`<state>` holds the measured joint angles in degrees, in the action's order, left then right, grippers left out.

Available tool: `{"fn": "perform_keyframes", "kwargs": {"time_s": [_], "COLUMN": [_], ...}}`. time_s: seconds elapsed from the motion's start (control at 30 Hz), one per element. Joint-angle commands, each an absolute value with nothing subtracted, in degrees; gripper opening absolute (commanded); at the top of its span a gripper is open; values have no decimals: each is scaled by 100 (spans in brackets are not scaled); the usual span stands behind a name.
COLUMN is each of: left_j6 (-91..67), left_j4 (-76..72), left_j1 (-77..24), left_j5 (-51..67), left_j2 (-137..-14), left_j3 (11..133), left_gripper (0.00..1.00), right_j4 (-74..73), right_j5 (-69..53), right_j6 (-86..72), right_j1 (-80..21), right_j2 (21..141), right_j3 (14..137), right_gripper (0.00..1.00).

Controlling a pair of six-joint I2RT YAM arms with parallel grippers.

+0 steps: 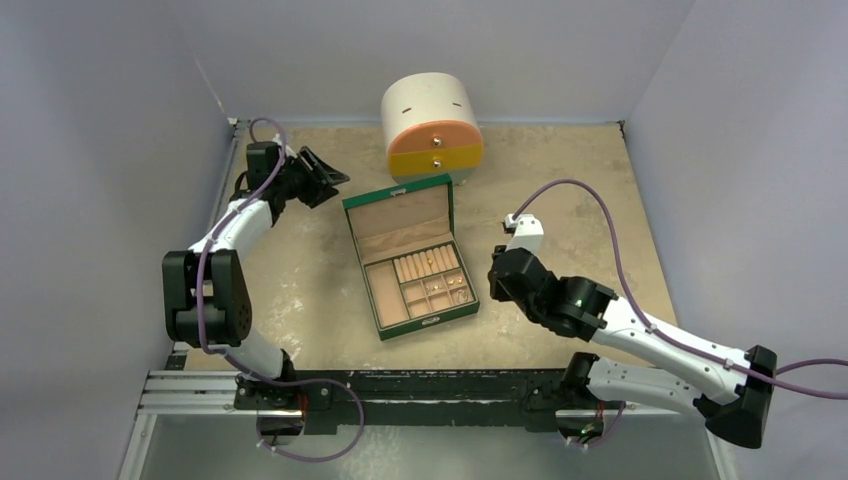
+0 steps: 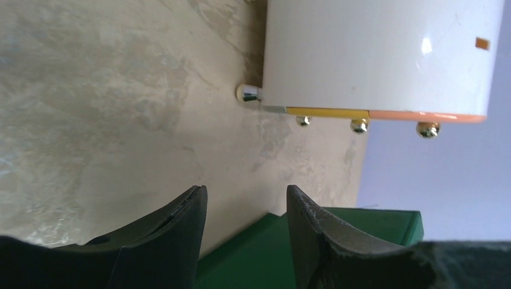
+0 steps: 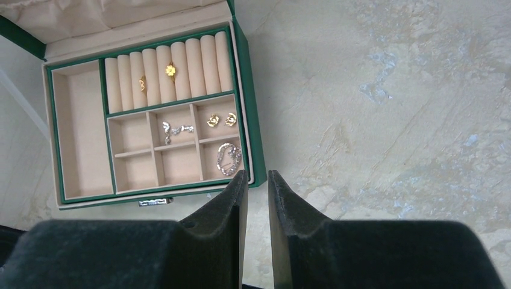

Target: Organize the mixed jewelry

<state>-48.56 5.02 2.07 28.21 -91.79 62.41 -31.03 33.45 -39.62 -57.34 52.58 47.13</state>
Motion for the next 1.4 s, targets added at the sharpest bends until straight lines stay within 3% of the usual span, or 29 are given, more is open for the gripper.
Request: {"fn": "perform_keyframes", "kwargs": {"time_s": [0.0,0.57,1.07,1.37], "left_j6": [-5233,-5220,-4449,-3897], "left_j4": [-424,-298,1127,2155], "left_j1": [198,-299,-788,-1068], "left_j5": [3719,4177,3990,3496], "left_j2": [-9136,-8114,-6833,-6530], "left_j3": [6011,5029,4468,4738], "left_gripper": [50,50,50,50], "right_j4": [-2931,-2936,-3053,-3120], "right_j5": [3379,3033,3276,3390], "right_j6": [-3905,-4165,-4236,-4100], "right_j1": [-5713,-5712,-5712,-5707], "right_j2": [5168,5394,5522,5526], "right_j3": [4685,4620,4931,5268], "right_gripper": [21,22,23,24]}}
